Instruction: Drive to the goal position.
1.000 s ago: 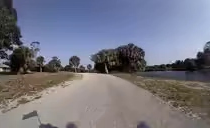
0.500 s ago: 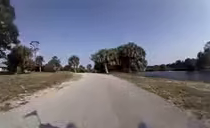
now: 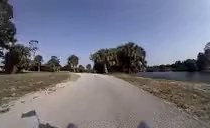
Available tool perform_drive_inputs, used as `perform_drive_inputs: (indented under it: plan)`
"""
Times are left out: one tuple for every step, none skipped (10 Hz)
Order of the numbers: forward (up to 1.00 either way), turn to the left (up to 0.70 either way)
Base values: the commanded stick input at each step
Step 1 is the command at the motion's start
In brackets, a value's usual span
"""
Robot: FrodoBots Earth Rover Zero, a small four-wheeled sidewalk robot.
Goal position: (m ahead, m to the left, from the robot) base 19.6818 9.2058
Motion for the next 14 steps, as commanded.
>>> perform_drive_inputs:
  plan:
    - [1.00,0.15]
    - [1.00,0.26]
    - [1.00,0.36]
    - [1.00,0.30]
    - [1.00,0.04]
    - [1.00,0.03]
    - [1.00,0.03]
    - [1.00,0.03]
    - [1.00,0.03]
    - [1.00,0.03]
    - [1.00,0.03]
    - [1.00,0.03]
    - [1.00,0.03]
    - [1.00,0.03]
